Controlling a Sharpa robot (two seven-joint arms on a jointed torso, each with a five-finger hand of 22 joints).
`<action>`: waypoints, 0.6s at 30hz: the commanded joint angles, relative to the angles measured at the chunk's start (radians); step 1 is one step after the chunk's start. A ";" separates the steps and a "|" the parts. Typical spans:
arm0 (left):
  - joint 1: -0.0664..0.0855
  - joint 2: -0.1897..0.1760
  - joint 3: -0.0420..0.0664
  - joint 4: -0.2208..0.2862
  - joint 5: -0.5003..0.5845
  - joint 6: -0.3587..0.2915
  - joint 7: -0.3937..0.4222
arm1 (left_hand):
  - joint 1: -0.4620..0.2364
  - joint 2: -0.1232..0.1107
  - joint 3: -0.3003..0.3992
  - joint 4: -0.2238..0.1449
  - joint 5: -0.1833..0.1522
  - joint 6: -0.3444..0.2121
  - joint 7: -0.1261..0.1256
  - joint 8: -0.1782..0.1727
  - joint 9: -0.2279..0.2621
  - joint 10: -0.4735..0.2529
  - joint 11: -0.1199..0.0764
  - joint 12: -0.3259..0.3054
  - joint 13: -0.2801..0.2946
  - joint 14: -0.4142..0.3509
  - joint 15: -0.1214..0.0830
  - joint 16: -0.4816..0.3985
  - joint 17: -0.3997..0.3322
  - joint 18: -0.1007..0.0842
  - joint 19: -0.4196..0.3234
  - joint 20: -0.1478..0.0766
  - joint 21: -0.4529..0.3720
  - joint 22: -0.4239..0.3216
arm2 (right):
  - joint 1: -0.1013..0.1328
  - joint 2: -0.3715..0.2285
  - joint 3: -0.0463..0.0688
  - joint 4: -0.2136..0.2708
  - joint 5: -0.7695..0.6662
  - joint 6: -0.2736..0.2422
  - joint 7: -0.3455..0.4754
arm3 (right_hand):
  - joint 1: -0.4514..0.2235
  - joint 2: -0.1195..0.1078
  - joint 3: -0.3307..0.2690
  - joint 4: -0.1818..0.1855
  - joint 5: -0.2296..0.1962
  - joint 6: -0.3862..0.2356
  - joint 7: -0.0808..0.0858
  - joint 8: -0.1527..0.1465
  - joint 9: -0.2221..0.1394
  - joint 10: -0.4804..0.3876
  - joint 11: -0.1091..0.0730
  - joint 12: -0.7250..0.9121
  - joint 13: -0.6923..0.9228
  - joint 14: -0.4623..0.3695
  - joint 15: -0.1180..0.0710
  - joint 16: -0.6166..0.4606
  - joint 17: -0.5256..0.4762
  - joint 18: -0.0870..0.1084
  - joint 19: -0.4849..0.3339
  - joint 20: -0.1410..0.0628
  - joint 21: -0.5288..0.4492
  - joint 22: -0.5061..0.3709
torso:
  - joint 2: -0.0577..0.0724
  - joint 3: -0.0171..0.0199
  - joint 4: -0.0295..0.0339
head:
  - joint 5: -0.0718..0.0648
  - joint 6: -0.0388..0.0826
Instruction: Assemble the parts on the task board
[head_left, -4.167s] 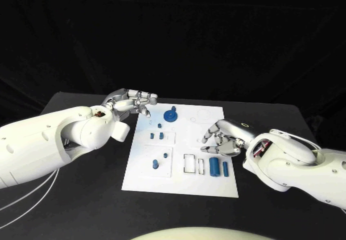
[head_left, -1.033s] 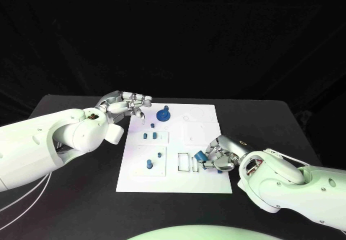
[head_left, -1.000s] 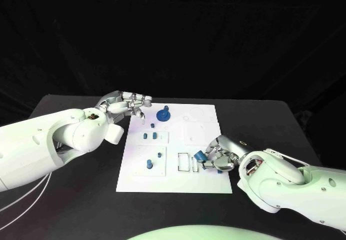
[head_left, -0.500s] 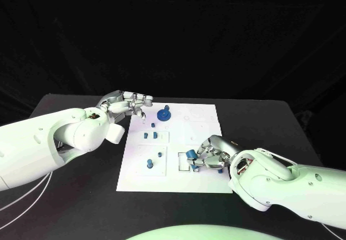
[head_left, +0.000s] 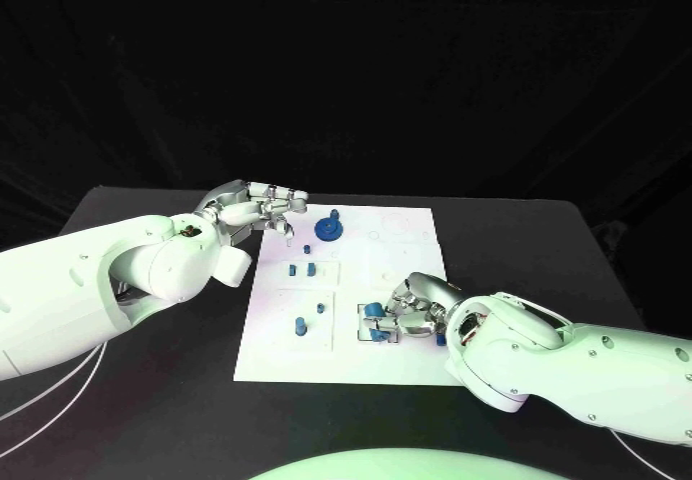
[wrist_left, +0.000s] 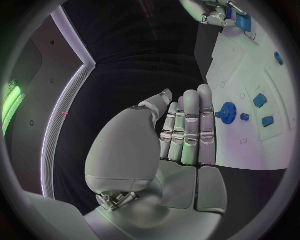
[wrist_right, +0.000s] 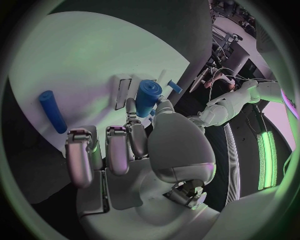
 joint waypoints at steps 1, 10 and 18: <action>0.001 0.002 0.001 0.003 0.002 0.017 0.003 | -0.004 0.006 -0.006 0.000 -0.004 -0.008 0.002 0.005 -0.002 -0.008 -0.001 0.006 0.001 0.000 0.006 -0.007 -0.001 0.013 0.010 0.000 -0.004 -0.001 | -0.001 0.005 0.000 -0.010 0.010 0.030 0.006 | -0.012 -0.002 -0.009 0.000 -0.008 0.014 -0.005 0.007 0.002 0.007 0.002 0.006 0.050 0.069 -0.007 0.005 0.097 -0.018 0.097 -0.009 0.002 0.258 | 0.000 0.0005 -0.0003 | 0.001 0.000; 0.001 0.002 0.001 0.003 0.002 0.017 0.002 | -0.004 0.006 -0.006 0.000 -0.004 -0.008 0.002 0.005 -0.002 -0.008 -0.001 0.006 0.001 0.000 0.006 -0.007 -0.001 0.013 0.010 0.000 -0.004 -0.001 | -0.001 0.015 -0.001 -0.021 -0.002 0.017 0.012 | -0.078 -0.010 -0.051 0.002 -0.239 0.009 -0.006 0.018 0.023 0.008 0.002 -0.001 0.053 0.069 -0.008 0.003 0.094 -0.017 0.095 -0.011 -0.003 0.257 | 0.000 0.0005 -0.0003 | 0.000 -0.001; 0.001 0.001 0.001 0.003 0.002 0.019 0.000 | -0.004 0.006 -0.006 0.000 -0.004 -0.008 0.002 0.005 -0.002 -0.008 -0.001 0.006 0.001 0.000 0.006 -0.007 -0.001 0.013 0.010 0.000 -0.004 -0.001 | -0.001 0.016 0.000 -0.020 -0.021 -0.006 0.018 | -0.148 -0.107 0.000 0.006 -0.338 0.006 -0.006 0.025 0.037 0.008 0.002 -0.007 0.055 0.068 -0.008 0.001 0.091 -0.016 0.094 -0.010 -0.004 0.256 | 0.000 0.0008 -0.0006 | 0.001 -0.001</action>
